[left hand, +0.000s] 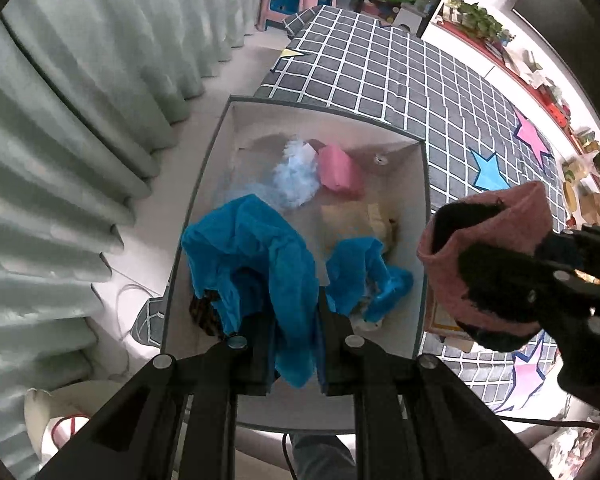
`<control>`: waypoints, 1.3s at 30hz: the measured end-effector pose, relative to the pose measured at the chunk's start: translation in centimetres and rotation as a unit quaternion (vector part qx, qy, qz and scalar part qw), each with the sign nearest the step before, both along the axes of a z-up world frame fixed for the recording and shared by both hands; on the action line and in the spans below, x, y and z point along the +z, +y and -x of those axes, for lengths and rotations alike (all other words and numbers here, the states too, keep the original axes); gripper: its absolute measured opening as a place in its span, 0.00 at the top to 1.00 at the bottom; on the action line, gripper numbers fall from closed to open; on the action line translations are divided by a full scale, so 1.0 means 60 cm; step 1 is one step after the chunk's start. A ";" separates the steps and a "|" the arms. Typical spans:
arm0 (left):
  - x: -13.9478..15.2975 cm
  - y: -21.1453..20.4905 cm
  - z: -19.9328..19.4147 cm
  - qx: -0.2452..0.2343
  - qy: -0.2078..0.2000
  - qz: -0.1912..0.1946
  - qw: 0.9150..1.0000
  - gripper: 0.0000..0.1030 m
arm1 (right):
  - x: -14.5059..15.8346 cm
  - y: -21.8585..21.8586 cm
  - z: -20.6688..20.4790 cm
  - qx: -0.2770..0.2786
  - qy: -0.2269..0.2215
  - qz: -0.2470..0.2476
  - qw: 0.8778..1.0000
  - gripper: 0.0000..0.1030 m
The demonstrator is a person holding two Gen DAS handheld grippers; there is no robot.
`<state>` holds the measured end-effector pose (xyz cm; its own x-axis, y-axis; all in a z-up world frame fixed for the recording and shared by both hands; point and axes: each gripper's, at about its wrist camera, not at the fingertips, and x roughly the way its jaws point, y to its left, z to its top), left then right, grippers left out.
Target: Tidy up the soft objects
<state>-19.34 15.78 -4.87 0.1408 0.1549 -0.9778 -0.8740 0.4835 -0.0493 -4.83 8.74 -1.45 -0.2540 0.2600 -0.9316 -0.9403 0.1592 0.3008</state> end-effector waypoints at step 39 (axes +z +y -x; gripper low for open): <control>-0.016 0.042 -0.018 0.004 0.016 0.006 1.000 0.84 | -0.028 0.044 -0.019 -0.005 0.004 0.015 1.000 0.67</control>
